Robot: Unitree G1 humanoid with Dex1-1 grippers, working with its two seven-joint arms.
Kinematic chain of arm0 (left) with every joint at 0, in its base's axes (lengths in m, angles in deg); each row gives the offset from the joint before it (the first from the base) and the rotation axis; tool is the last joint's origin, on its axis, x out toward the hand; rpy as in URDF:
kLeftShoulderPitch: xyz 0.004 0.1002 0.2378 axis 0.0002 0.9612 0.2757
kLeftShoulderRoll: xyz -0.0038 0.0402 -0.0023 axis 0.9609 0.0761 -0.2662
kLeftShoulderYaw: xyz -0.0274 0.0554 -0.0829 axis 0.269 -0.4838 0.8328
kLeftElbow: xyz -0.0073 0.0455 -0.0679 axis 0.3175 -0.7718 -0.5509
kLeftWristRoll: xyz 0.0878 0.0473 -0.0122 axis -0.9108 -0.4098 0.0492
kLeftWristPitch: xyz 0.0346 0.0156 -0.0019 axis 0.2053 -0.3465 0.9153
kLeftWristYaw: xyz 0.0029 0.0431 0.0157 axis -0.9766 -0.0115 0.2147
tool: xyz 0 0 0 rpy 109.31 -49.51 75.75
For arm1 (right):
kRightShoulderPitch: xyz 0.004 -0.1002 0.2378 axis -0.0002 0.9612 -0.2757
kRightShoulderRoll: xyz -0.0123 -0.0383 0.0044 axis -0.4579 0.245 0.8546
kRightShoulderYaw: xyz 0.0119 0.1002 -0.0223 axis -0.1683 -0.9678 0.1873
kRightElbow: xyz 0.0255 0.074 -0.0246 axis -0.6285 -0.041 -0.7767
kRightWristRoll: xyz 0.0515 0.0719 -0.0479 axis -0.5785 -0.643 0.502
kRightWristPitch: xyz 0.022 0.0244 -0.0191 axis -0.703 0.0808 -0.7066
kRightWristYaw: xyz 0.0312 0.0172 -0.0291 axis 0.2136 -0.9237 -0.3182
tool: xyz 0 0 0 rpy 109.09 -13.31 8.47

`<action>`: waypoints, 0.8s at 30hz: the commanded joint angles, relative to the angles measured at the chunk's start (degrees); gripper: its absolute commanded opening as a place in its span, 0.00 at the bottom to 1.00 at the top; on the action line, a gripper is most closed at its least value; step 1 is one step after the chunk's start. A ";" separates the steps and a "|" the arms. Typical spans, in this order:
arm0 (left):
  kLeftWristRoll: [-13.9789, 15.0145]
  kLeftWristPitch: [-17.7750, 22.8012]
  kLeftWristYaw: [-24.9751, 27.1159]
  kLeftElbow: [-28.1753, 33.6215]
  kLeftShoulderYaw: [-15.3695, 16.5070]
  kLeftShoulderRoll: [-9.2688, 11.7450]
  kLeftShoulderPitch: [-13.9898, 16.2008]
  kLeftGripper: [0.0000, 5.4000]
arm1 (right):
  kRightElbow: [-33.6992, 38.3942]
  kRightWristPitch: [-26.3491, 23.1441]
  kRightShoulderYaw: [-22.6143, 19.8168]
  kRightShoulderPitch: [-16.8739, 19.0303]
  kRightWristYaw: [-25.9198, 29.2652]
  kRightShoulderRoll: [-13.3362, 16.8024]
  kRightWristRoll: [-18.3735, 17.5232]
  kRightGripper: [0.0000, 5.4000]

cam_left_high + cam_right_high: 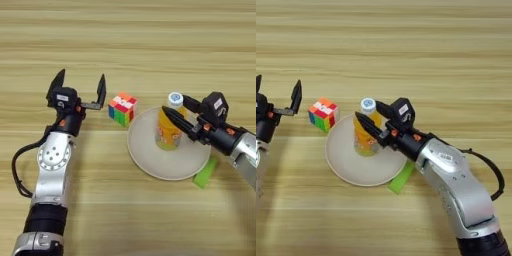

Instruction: Move the objects on the table

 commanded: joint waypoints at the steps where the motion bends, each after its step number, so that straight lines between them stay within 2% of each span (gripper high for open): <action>1: 0.75 -0.38 0.34 -0.51 0.26 0.14 -0.74 1.00 | 0.31 0.87 -0.23 -0.02 0.47 0.02 0.15 0.55; 7: 0.88 -0.41 0.51 -0.30 0.22 0.15 -0.71 1.00 | 0.54 1.01 -0.33 -0.03 0.66 0.01 0.01 0.69; 11: 1.07 -0.45 0.70 -0.14 0.25 0.23 -0.69 1.00 | 1.78 4.08 -1.05 -0.44 1.12 -0.78 -0.54 0.77; 20: 1.50 -0.60 1.04 -0.39 0.12 0.38 -0.81 1.00 | 5.89 11.54 -5.50 -2.17 2.12 -4.17 -7.06 1.00; 24: 1.51 -0.71 1.05 -0.55 0.10 0.37 -0.91 1.00 | 5.34 13.83 -9.40 -4.07 0.48 -5.21 -9.05 1.00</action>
